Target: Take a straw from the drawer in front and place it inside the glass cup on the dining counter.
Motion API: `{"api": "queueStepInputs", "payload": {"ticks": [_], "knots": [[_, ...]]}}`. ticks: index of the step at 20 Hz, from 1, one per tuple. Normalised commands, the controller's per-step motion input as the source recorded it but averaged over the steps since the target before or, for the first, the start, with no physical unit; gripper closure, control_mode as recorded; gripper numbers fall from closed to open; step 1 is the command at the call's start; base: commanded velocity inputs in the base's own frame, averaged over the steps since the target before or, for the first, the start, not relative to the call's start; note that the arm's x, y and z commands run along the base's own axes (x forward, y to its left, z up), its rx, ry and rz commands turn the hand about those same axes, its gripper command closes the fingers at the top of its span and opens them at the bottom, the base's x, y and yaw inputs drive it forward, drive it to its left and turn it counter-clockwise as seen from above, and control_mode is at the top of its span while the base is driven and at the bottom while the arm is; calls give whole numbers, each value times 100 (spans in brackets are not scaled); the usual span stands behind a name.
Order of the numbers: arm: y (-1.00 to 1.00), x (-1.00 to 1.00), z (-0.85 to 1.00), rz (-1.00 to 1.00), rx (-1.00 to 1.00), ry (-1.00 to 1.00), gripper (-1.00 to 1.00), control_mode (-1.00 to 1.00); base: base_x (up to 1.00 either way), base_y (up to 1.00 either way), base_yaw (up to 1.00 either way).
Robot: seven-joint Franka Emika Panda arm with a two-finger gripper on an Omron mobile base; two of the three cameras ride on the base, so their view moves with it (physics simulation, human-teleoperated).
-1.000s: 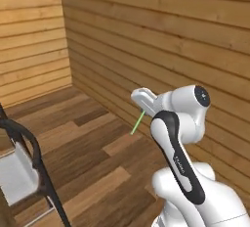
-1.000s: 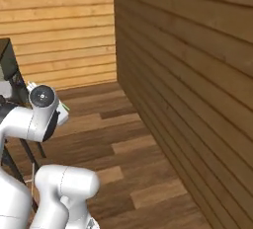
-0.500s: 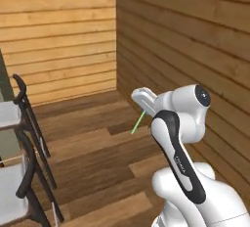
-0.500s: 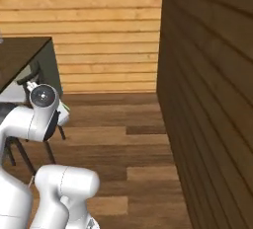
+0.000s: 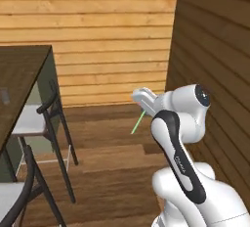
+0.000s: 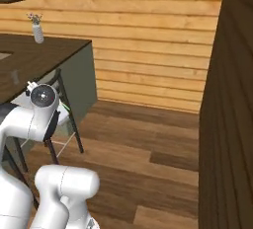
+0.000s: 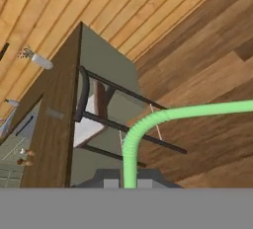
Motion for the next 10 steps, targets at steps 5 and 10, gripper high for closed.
{"api": "queueStepInputs", "payload": {"ticks": [5,10], "knots": [[0,0,0,0,0,0,100,100,98,-48,49],[0,0,0,0,0,0,100,100,95,-47,48]]}}
